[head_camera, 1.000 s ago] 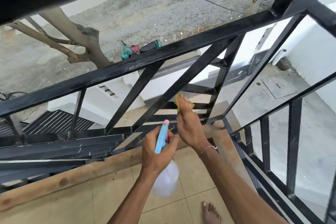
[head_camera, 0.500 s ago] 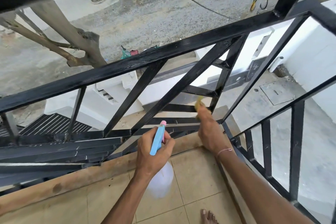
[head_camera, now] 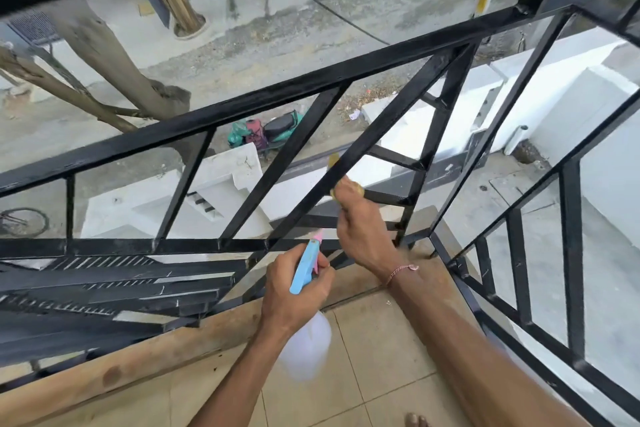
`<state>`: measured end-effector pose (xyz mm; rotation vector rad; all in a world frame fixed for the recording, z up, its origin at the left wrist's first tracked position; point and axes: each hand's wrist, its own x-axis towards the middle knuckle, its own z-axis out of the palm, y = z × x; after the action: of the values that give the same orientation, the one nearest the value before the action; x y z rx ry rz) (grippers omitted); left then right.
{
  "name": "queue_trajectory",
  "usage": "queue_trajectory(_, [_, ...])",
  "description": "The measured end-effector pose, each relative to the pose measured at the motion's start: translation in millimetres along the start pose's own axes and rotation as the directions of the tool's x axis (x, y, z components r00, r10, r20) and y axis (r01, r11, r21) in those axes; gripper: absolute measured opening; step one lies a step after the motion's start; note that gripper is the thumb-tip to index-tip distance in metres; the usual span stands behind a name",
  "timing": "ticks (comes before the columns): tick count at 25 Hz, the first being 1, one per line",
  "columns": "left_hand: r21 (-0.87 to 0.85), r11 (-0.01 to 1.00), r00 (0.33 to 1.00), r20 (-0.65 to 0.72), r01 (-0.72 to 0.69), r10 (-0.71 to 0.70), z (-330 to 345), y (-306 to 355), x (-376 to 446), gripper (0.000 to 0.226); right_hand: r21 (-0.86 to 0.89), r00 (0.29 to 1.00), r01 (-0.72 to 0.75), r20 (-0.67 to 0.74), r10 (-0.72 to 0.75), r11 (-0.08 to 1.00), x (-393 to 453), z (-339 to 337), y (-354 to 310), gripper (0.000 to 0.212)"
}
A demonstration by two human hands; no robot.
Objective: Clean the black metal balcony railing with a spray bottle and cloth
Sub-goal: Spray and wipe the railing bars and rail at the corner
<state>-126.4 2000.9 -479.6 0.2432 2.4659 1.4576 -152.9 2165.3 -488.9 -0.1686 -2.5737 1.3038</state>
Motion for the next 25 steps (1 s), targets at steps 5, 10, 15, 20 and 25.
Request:
queue_trajectory(5, [-0.018, 1.0, 1.0, -0.025, 0.01, -0.01, -8, -21, -8, 0.012, 0.169, 0.997, 0.08, 0.008, -0.082, 0.982, -49, -8, 6, 0.07])
queue_trajectory(10, [-0.017, 1.0, 0.997, -0.079, 0.018, -0.02, 6, -40, 1, 0.016, 0.348, 0.97, -0.166, -0.113, 0.217, 0.923, -86, 13, 57, 0.037])
queue_trajectory(15, [0.032, 0.999, 0.991, -0.13, -0.04, 0.044, 28, -49, 17, 0.029, 0.196, 0.993, -0.1, -0.044, 0.111, 0.976, -49, 14, 74, 0.039])
queue_trajectory(20, [-0.012, 0.998, 0.978, -0.202, -0.055, 0.051, 36, -68, 26, 0.029, 0.035, 0.937, 0.33, 0.105, -0.332, 0.943, -20, 76, 78, 0.07])
queue_trajectory(25, [-0.041, 0.994, 0.976, -0.2, -0.1, 0.09, 41, -95, 29, 0.016, -0.081, 0.88, 0.475, 0.037, -0.474, 0.876, -6, 90, 100, 0.056])
